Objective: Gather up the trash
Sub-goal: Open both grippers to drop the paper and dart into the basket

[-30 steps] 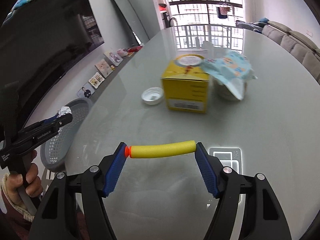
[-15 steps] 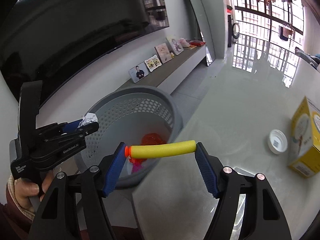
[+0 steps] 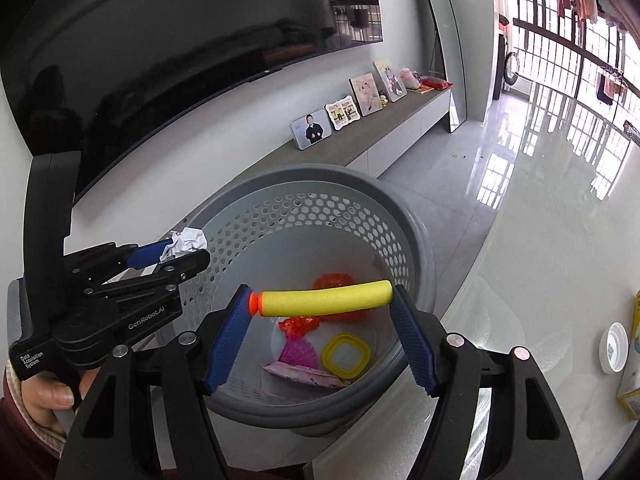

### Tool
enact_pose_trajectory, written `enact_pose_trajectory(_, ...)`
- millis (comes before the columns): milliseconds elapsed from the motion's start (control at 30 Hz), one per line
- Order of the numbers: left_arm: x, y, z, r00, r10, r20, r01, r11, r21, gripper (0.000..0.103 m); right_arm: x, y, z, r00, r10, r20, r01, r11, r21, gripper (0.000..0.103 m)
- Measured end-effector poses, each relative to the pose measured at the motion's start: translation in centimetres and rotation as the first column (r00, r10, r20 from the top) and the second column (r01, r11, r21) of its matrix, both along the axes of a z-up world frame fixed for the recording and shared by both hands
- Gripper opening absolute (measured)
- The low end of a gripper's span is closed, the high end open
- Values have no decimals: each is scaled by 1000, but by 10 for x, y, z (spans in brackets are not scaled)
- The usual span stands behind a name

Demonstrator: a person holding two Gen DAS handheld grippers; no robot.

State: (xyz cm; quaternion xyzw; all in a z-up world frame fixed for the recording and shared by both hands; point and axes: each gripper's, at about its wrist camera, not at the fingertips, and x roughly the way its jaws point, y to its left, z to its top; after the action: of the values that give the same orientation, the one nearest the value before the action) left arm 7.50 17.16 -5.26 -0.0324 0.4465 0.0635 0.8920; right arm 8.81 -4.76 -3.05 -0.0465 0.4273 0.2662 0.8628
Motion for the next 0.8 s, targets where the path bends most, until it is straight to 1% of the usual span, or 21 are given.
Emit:
enact_pose_trajectory(67,-2,0,0,1000,3,1,-3,1000,1,38,-2,-4,-2,1000,-4,0,4,1000,7,67)
enact_pose_trajectory(167,-6,-1,1,1000,11,5,-11,1000,6,50,-2,-7,-2,1000,-9,-2,9,1000,14,68)
enact_pose_trajectory(200,-7,0,1,1000,16,8,-16,1000,9,56,-2,-8,-2,1000,-9,-2,9,1000,15,68)
enact_pose_trajectory(233,-8,1,2,1000,20,11,-20,1000,10,59,-2,-8,-2,1000,-10,-1,10,1000,15,69)
enact_pose_trajectory(300,-9,1,3,1000,24,12,-24,1000,10,60,-5,-9,-1,1000,-12,3,12,1000,14,71)
enact_pose_trajectory(433,-10,4,3,999,30,11,-30,999,13,63,-4,-7,-1,1000,-15,10,15,1000,11,73)
enact_pose_trajectory(567,-11,6,3,999,34,9,-34,999,11,64,-4,-9,-2,1000,-20,9,20,1000,12,73)
enact_pose_trajectory(633,-12,6,3,999,38,10,-38,999,11,66,-4,-10,-1,1000,-20,9,20,1000,12,73)
enact_pose_trajectory(800,-12,6,4,999,41,9,-42,999,16,66,-4,-11,0,1000,-28,10,27,1000,13,73)
